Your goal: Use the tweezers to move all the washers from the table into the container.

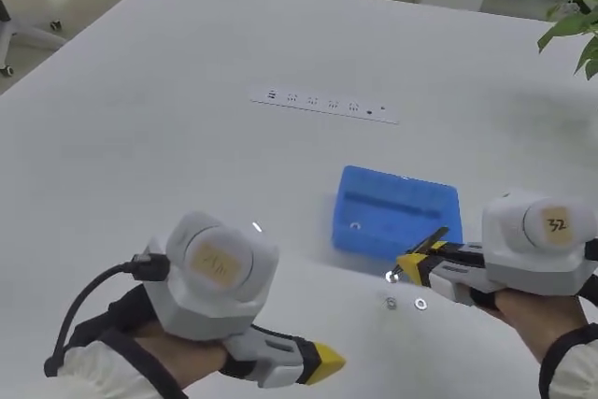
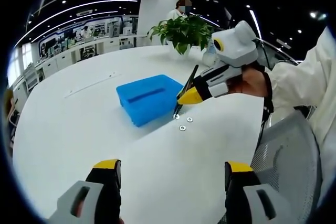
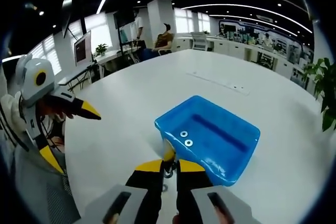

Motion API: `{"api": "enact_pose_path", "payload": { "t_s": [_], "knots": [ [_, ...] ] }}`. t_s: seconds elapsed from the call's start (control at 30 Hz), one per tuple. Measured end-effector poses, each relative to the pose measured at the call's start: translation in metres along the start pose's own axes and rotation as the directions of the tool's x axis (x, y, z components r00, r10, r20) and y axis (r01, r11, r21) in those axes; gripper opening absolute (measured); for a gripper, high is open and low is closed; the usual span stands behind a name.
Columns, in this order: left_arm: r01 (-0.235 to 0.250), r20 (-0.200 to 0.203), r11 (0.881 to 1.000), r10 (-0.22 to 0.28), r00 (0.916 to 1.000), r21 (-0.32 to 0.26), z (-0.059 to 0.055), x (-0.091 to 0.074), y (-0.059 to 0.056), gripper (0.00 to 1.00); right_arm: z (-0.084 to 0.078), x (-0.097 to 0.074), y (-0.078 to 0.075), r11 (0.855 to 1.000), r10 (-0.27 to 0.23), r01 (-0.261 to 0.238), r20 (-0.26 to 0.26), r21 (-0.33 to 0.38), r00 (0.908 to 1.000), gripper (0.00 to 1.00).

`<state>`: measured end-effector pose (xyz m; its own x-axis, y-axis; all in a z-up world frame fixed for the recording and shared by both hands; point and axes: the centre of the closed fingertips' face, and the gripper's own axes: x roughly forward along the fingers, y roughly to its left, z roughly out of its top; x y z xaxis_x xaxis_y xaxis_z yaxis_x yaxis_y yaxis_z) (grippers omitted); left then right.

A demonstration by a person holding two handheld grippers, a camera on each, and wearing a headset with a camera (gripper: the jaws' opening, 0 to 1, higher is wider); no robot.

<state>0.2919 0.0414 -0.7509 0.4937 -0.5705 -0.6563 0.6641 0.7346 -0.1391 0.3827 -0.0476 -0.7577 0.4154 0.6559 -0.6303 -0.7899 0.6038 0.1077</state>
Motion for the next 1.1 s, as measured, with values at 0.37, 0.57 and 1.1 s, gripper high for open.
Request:
{"api": "enact_pose_path", "payload": {
  "t_s": [0.37,0.57,1.1],
  "knots": [
    [-0.004,0.000,1.000,0.004,1.0000,0.003,0.000,-0.001,0.002,0.82,0.013,-0.007,-0.001,1.000,0.002,-0.002,0.023,-0.006,0.9997,0.05],
    [-0.005,0.000,1.000,0.005,1.0000,0.001,0.000,-0.001,0.003,0.82,0.027,-0.009,-0.008,1.000,-0.006,0.006,0.050,-0.005,0.9988,0.05],
    [-0.008,-0.003,1.000,0.008,1.0000,-0.002,-0.002,-0.002,0.004,0.82,0.049,-0.001,-0.019,0.999,-0.036,0.038,0.076,-0.023,0.9965,0.05]
  ]
}}
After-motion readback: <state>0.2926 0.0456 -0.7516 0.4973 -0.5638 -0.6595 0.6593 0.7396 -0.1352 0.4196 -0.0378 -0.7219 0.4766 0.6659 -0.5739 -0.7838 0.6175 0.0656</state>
